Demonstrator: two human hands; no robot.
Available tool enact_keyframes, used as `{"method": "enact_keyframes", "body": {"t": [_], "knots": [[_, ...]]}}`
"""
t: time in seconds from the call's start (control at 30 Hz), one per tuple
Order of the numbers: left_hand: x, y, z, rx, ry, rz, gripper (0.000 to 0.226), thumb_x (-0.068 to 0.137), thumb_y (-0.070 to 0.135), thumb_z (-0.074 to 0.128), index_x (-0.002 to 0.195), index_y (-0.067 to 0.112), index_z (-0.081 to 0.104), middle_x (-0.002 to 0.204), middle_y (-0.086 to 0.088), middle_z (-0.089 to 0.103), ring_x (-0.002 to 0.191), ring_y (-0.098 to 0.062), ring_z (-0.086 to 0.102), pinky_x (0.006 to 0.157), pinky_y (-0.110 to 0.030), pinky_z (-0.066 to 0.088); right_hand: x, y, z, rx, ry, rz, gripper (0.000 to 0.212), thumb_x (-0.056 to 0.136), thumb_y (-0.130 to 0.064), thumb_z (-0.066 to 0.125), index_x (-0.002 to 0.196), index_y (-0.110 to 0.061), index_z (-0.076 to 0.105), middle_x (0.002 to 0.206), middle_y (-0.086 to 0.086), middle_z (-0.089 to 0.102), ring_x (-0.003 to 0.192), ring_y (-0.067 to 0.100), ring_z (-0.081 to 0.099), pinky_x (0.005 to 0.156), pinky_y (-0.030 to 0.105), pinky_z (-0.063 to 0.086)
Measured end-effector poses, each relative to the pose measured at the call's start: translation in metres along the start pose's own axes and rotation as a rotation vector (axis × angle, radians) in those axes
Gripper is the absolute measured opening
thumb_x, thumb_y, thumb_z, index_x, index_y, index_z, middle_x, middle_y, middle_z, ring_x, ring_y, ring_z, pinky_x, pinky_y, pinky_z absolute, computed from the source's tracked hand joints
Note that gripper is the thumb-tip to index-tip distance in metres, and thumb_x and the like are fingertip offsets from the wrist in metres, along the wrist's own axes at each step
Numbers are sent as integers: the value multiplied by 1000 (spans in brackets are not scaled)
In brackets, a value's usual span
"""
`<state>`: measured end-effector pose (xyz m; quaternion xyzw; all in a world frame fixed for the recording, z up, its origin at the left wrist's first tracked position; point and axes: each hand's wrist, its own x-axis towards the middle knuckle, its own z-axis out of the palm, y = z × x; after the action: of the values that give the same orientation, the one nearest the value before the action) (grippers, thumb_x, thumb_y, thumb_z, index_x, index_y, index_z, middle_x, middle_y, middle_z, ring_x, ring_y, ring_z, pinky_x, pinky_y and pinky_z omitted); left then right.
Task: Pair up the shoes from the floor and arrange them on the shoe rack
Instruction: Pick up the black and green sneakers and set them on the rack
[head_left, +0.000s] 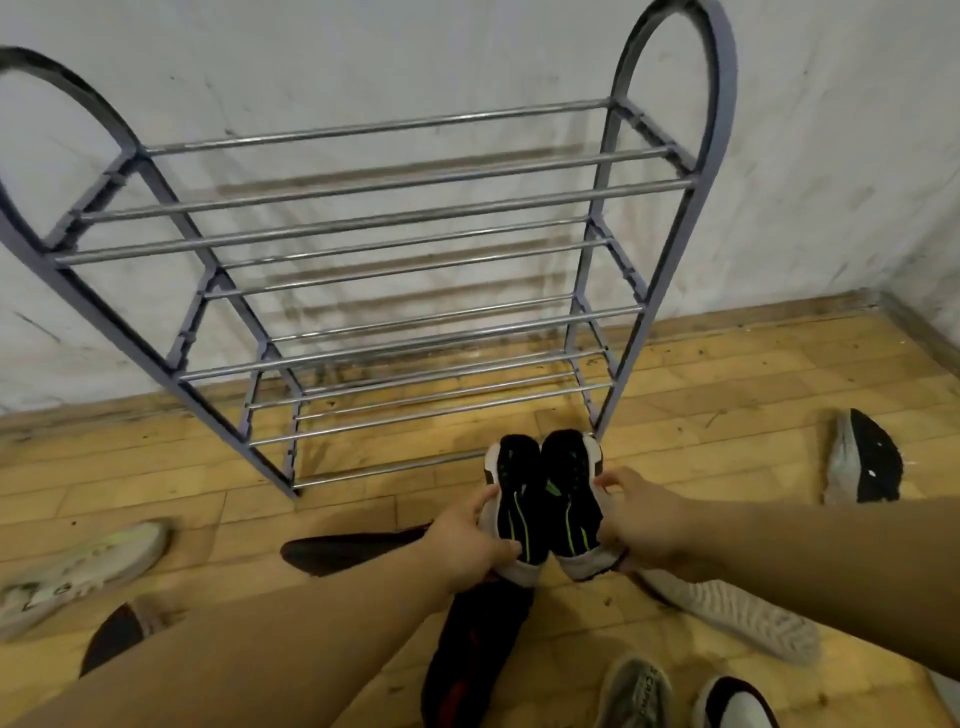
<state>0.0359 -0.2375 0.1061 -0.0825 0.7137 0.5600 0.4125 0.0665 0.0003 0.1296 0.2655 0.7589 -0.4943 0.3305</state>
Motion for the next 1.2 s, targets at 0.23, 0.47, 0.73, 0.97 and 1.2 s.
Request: {"method": "enact_keyframes", "body": {"t": [0.23,0.47,0.73,0.97,1.2], "knots": [[100,-17,-8,-334,154,6,86,88,-10,72,153,40,45,132,1,67,118,-25,67,97,-54,58,105,6,-22,169,-49,-34,85,86,12,68,143,-40,31,125,27,62,108,51,66,77,54,57],[171,-16,-5,-508,174,59,83,90,-19,63,145,42,48,138,-3,64,123,-29,64,99,-55,56,184,-13,-32,246,67,-107,81,88,22,56,144,-32,33,131,18,57,109,42,65,89,61,57],[161,-32,-3,-567,218,127,84,91,-16,64,149,42,46,134,5,67,125,-21,64,106,-50,53,212,2,-32,452,62,-129,70,90,25,51,142,-21,41,125,15,63,100,34,64,77,44,54],[182,-18,-17,-513,266,209,81,89,-18,63,139,45,54,132,8,69,129,-18,61,107,-49,52,217,-3,-32,617,81,-146,73,90,27,43,141,-26,39,127,11,61,107,34,63,70,38,55],[224,0,-31,-433,219,306,81,89,-15,64,139,48,54,137,8,68,130,-19,61,106,-51,53,246,-17,-24,718,150,-165,75,90,25,43,149,-20,43,133,14,61,116,34,63,81,42,58]]}}
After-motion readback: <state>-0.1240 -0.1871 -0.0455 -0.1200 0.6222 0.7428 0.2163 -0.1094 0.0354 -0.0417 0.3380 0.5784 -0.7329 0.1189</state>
